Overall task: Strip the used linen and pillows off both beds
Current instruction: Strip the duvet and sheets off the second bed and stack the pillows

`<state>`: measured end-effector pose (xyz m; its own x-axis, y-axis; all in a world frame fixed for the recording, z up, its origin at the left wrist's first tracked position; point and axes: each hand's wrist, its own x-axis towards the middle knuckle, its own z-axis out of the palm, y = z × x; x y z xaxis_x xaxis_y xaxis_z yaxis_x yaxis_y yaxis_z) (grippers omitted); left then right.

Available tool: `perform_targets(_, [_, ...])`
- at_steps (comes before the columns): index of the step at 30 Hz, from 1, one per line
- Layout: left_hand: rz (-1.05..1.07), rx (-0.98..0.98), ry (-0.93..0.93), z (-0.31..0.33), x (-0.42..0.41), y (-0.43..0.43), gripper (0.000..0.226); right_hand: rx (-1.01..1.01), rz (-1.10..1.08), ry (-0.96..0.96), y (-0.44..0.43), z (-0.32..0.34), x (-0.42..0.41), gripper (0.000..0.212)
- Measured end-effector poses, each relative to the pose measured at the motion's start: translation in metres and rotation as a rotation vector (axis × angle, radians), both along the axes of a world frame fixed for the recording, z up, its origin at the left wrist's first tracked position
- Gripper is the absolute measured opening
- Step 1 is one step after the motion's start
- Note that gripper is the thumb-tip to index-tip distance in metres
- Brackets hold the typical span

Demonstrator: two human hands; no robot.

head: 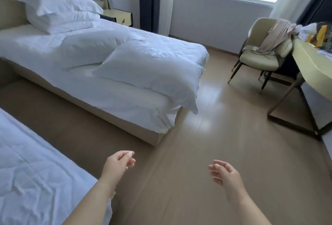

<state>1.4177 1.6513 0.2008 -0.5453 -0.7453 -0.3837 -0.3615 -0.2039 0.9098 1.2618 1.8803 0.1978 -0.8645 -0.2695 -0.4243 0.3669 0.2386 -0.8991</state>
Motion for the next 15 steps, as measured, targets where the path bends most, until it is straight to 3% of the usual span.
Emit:
perform_targets(9, [0.243,0.081,-0.076,-0.021,-0.110,-0.114,0.024,0.026,0.331,-0.007,-0.207,0.005,-0.175,0.020])
perform_targets(15, [0.245,0.109,-0.094,-0.030,-0.188,-0.241,0.022,0.076,0.325,0.026,-0.334,-0.009,-0.252,0.015])
